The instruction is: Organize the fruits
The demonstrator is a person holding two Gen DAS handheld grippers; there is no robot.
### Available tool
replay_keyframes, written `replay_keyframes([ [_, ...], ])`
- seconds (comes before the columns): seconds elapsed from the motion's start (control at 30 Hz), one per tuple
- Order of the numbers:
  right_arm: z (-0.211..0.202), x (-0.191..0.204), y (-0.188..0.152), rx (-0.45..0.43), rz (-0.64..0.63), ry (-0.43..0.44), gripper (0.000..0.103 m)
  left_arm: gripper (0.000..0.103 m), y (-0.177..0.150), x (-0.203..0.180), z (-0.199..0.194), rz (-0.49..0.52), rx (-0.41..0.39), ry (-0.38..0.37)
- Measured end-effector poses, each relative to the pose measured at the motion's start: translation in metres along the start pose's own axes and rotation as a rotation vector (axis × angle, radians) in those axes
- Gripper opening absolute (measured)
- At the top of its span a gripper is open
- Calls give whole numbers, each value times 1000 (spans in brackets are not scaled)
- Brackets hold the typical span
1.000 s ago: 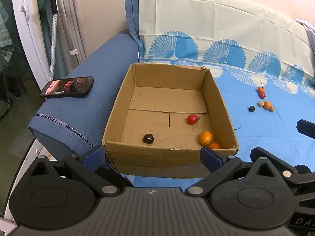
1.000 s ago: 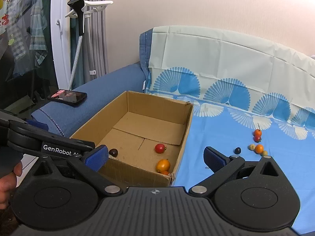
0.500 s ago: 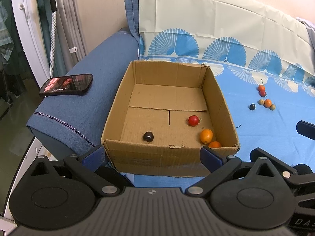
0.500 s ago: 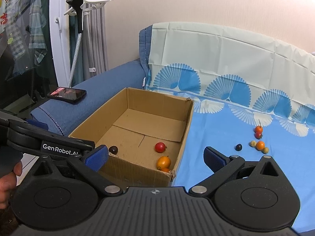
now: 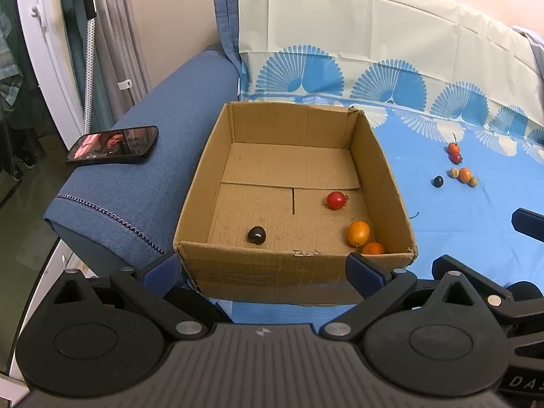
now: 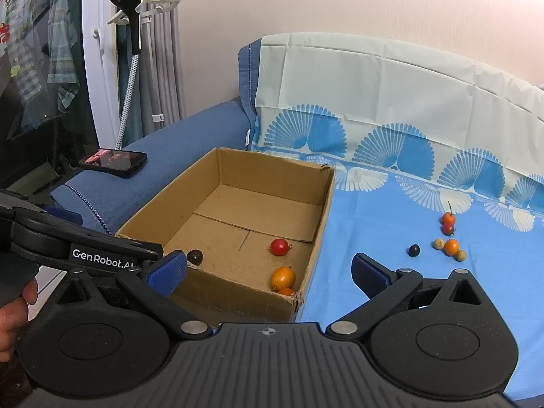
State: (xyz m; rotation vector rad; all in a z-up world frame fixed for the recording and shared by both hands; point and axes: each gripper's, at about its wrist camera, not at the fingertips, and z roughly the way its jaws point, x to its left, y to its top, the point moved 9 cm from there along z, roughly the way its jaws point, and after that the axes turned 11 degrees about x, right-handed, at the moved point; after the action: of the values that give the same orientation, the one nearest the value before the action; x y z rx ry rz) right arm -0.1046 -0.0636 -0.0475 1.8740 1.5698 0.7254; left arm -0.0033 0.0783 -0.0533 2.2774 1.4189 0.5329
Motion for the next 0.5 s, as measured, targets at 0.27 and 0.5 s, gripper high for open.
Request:
replay_keyframes([
  [0.27,10,-1,0,23,-2,1,102,103,4,-1,10,-2,24,-1],
  [0.5,16,-6,1,39,14,-5,102,103,8,-5,16,8,36,-2],
])
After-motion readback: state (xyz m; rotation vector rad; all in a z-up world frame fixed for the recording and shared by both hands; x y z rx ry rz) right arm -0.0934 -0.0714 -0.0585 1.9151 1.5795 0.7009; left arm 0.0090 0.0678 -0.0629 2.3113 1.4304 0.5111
